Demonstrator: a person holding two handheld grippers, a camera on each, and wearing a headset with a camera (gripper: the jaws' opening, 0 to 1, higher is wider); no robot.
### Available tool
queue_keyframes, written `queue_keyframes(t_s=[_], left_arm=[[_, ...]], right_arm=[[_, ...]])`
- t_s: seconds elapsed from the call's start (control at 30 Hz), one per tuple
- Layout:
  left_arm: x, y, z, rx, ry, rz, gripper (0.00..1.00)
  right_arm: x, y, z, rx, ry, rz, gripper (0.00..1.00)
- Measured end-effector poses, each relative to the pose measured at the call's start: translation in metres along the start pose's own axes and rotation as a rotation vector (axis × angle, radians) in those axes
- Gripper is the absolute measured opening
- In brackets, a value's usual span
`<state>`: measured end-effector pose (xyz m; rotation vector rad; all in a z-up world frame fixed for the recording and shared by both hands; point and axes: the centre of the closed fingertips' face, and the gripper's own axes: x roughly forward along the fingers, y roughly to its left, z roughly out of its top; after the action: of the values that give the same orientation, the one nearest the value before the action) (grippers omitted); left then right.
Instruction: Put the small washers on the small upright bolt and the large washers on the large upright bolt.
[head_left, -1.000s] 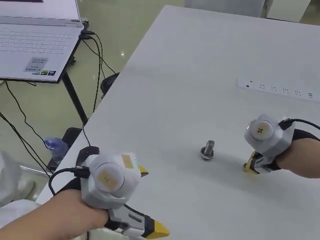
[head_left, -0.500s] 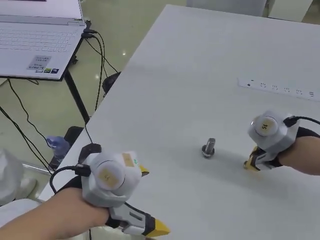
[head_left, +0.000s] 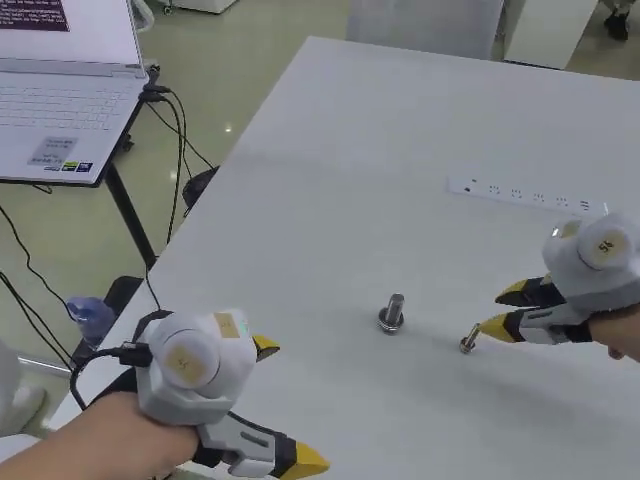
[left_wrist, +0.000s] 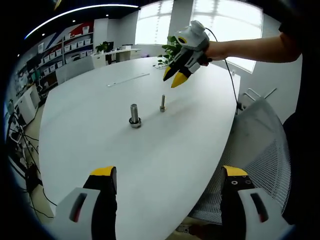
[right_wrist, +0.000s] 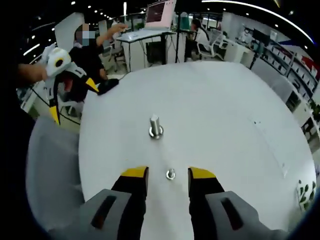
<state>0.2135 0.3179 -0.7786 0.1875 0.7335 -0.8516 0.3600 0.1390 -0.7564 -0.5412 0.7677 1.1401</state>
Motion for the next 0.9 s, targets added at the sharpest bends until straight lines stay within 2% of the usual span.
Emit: queue_keyframes(t_s=[0.07,0.17,0.27,0.3,0.33,0.5,0.67,0.8,0.9], left_arm=[[-0.001,0.001,0.006,0.0,-0.016,0.007,0.87],[-0.002,0.001,0.016,-0.011,-0.05,0.013,0.88],[-0.004,0.001,0.026,-0.029,-0.083,0.015,0.89],[-0.004,0.0,0.032,-0.037,-0.106,0.011,0.89],[-0.004,0.0,0.037,-0.048,-0.124,0.008,0.89],[-0.005,-0.002,0.051,-0.068,-0.17,0.014,0.9],[-0.007,-0.008,0.059,-0.076,-0.197,0.022,0.95],[-0.007,-0.014,0.06,-0.069,-0.187,0.027,0.95],[-0.008,-0.017,0.061,-0.075,-0.188,0.031,0.94]], right_arm=[[-0.017,0.008,0.005,0.077,-0.088,0.013,0.36],[-0.045,0.014,0.007,0.133,-0.199,-0.005,0.39],[-0.063,0.019,0.002,0.175,-0.257,-0.016,0.44],[-0.07,0.024,-0.001,0.213,-0.279,-0.012,0.45],[-0.076,0.03,-0.004,0.219,-0.296,-0.01,0.47],[-0.098,0.049,-0.014,0.228,-0.368,-0.039,0.59],[-0.107,0.065,-0.026,0.269,-0.412,-0.059,0.78],[-0.111,0.076,-0.036,0.289,-0.417,-0.053,0.79],[-0.114,0.081,-0.037,0.305,-0.433,-0.051,0.8]])
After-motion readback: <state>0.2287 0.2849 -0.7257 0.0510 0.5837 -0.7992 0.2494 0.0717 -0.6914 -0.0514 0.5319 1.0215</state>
